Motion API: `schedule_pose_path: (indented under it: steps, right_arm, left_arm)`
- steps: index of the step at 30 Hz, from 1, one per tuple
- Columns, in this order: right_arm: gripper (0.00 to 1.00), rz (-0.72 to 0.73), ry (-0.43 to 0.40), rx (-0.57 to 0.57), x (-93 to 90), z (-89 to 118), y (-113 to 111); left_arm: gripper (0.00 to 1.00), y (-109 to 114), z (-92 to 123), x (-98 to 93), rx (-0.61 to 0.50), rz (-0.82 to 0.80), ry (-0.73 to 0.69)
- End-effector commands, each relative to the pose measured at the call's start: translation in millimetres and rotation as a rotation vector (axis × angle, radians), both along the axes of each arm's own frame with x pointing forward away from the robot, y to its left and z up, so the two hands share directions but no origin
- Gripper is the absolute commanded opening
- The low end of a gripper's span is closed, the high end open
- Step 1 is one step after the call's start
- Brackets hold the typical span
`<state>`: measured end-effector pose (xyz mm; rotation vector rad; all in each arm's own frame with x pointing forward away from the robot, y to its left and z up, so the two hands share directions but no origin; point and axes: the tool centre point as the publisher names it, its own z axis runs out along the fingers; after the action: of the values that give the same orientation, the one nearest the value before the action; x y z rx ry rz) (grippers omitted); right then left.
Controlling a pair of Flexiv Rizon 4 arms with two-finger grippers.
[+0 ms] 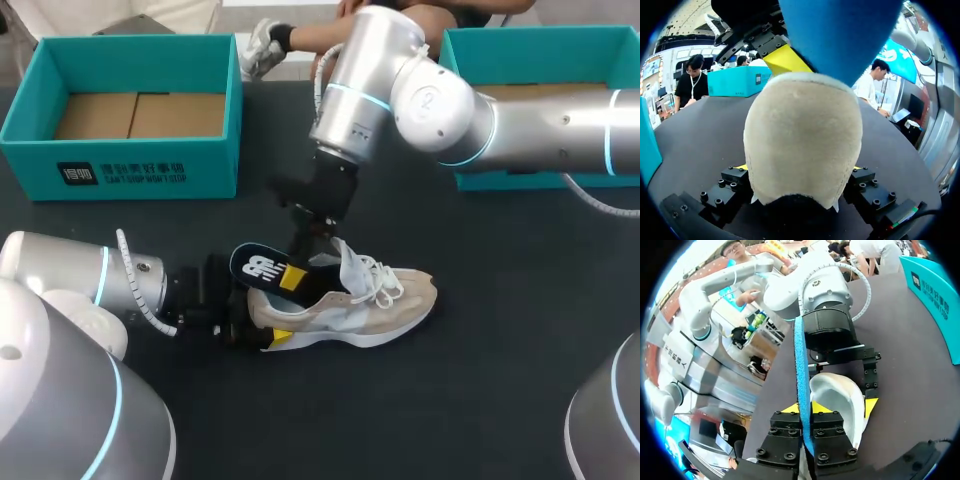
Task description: Take the shoe out of the shoebox, open the shoe tongue, remove and reinsert the insole, then place the shoe into the shoebox
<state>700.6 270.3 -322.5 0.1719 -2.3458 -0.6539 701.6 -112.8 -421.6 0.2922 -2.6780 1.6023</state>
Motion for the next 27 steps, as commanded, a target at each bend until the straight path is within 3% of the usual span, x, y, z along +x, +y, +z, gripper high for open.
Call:
schedule_pose_path:
  steps: [1,8,11,27]
  right_arm:
    - [0.0,0.013,0.006,-0.001,3.0,2,5]
    - [0.0,-0.033,0.037,0.051,-0.7,15,10]
    - [0.0,-0.106,-0.026,0.04,4.5,25,14]
    - [0.0,-0.106,-0.005,0.03,7.9,26,20]
  left_arm:
    - [0.0,1,-9,-1.4,0.003,0.002,0.001]
    - [0.0,1,-9,-1.4,0.003,0.002,0.001]
    - [0.0,1,-9,-1.4,0.003,0.002,0.001]
    - [0.0,1,-9,-1.4,0.003,0.002,0.001]
